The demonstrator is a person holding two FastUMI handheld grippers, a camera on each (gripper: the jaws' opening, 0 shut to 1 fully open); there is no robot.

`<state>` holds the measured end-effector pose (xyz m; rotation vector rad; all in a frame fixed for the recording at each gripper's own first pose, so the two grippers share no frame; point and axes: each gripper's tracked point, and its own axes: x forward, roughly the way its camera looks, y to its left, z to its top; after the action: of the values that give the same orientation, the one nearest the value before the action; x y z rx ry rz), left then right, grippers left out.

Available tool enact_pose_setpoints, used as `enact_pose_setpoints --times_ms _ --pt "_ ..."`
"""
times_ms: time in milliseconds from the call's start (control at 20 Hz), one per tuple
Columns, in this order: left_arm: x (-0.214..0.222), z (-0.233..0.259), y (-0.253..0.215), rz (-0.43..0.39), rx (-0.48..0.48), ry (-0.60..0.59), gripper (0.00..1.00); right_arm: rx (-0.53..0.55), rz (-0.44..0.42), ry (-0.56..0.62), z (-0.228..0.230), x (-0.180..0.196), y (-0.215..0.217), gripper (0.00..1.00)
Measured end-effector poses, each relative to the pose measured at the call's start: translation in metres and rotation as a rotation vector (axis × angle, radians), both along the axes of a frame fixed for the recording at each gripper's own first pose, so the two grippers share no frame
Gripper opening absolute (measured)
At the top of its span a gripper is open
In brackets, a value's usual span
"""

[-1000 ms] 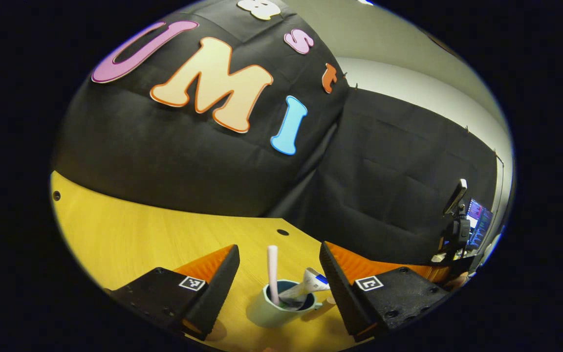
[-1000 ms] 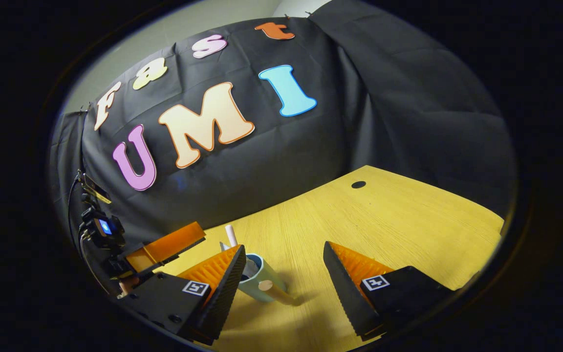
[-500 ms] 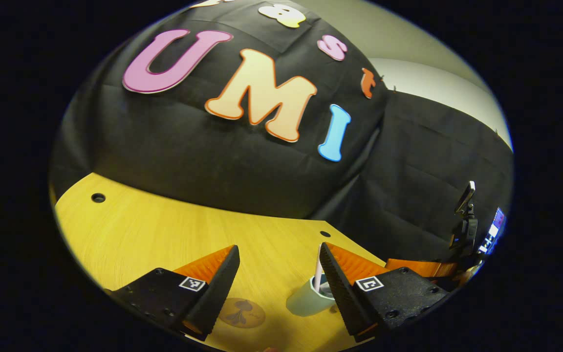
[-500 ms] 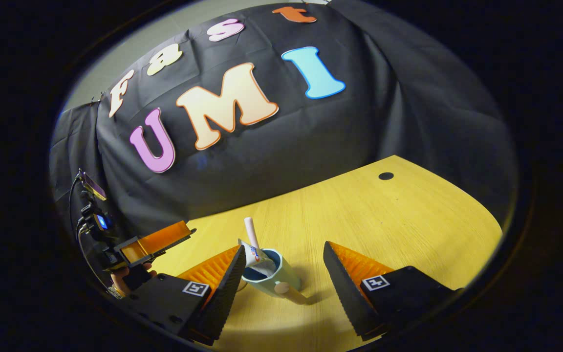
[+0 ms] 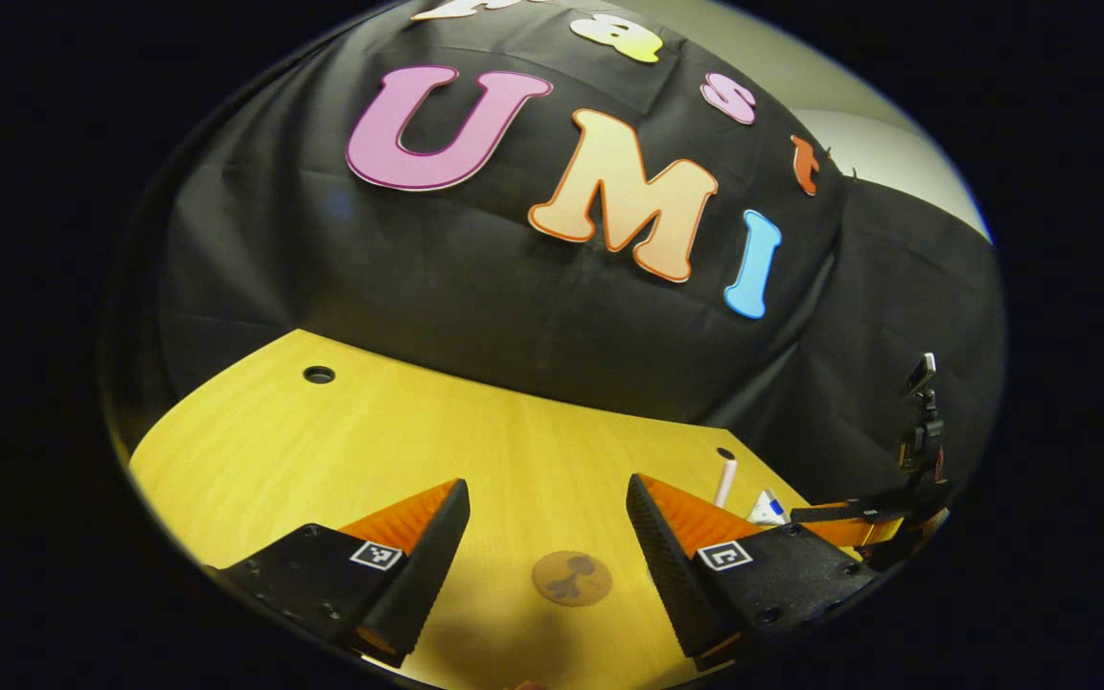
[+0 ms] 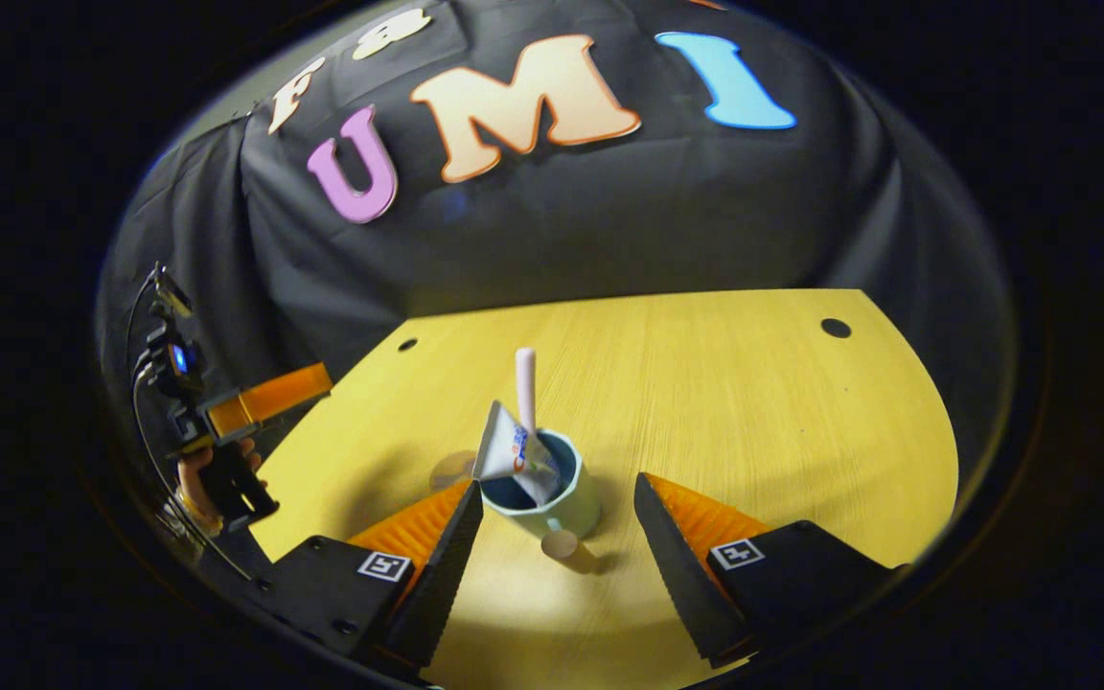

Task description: Put the toothbrush and toothpaste on the desktop into the cup, then pick up the cup and place it on the coaster on the desktop.

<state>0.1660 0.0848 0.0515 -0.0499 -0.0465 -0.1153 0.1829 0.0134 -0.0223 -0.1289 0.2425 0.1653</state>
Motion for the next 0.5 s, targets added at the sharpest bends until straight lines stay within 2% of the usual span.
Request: enact_pose_setpoints --times_ms 250,500 --pt "-0.014 -0.013 0.019 0.066 0.004 0.028 0.95 -0.142 0.039 0.133 -0.03 0.015 0.003 0.97" --pt "-0.024 -0.029 0.021 0.083 0.024 0.064 0.95 -0.269 0.035 0.263 -0.047 0.034 -0.004 0.98"
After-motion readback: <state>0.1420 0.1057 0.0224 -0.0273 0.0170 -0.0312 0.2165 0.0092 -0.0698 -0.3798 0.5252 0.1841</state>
